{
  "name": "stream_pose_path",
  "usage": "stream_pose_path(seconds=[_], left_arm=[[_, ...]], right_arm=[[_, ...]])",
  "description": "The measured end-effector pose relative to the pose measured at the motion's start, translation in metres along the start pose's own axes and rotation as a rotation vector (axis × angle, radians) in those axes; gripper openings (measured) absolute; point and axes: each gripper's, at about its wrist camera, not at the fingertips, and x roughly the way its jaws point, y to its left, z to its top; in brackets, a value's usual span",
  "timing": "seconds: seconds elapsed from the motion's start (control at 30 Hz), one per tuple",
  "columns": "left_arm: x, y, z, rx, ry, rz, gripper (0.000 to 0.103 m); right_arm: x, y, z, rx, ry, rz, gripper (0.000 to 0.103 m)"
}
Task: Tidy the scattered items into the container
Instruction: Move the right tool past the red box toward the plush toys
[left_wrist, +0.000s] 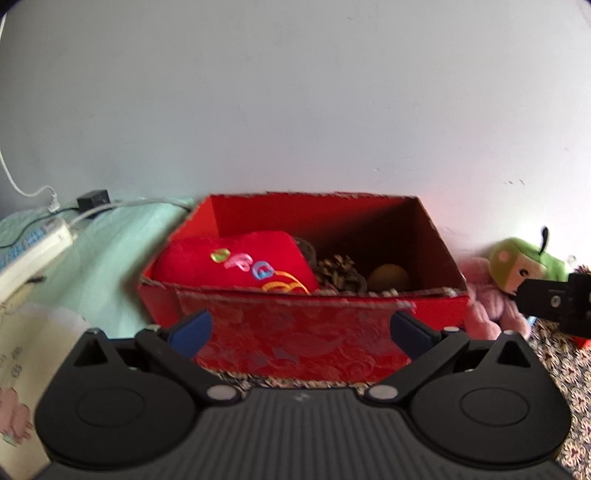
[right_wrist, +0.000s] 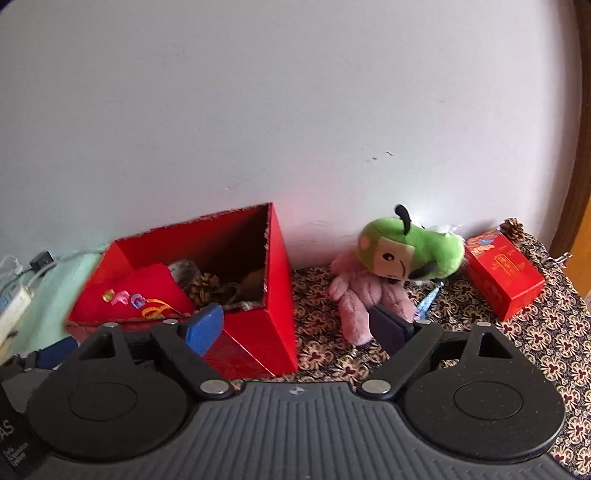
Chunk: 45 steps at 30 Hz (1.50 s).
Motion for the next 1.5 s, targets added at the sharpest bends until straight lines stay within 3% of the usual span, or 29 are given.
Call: stream_pose_path(seconds=[0.13, 0.2, 0.43, 0.6, 0.77, 1.27, 1.5], left_arm=[[0.002, -0.008, -0.003, 0.017, 0.017, -0.018, 0.102], [-0.002, -0.008, 0.003, 0.043, 0.001, 0.014, 0.102], [-0.002, -0.003, 0.006, 0.055, -0.039, 0.072, 0.102], [0.005, 0.002, -0.004, 0.024, -0.016, 0.084, 0.102], [0.003, 0.007, 0.006, 0.03, -0.039, 0.14, 0.102], [0.013, 0.012, 0.014, -0.034, 0.042, 0.067, 0.102], [0.014, -0.002, 0.01, -0.007, 0.053, 0.037, 0.102]], right_arm=[[0.001, -0.006, -0.002, 0.031, 0.006, 0.025, 0.084], [-0.002, -0.005, 0.002, 0.03, 0.002, 0.036, 0.081], [-0.014, 0.013, 0.006, -0.052, -0.109, -0.038, 0.086], [0.007, 0.01, -0.009, -0.081, -0.064, -0.033, 0.086], [0.013, 0.005, -0.007, -0.078, -0.057, -0.041, 0.086], [0.021, -0.006, 0.002, -0.027, 0.012, -0.024, 0.086], [0.023, -0.023, 0.002, 0.037, 0.047, -0.025, 0.086]])
